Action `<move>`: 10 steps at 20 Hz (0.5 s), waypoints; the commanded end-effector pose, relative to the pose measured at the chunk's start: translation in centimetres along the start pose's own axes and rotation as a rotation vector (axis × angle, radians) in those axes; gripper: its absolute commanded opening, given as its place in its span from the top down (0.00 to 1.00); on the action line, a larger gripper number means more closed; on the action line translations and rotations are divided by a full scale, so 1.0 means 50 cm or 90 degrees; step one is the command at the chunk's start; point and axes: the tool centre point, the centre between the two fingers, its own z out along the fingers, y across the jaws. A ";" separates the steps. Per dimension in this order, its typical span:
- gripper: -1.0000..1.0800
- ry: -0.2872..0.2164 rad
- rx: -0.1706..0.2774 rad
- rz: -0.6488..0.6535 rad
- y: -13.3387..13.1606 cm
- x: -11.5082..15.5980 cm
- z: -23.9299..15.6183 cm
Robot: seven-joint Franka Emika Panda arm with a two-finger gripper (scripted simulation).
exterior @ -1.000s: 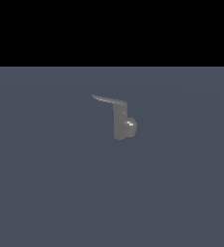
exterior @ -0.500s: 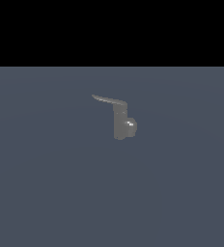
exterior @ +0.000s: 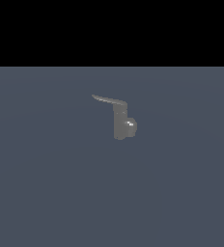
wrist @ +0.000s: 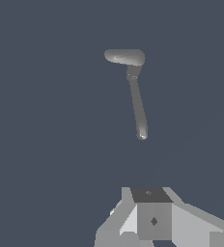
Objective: Turn on the faucet by rotating a designated handle.
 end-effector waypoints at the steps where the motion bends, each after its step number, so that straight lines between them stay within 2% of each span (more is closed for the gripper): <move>1: 1.00 -0.002 0.006 0.032 -0.003 0.028 0.008; 10: 1.00 -0.014 0.026 0.181 -0.019 0.152 0.059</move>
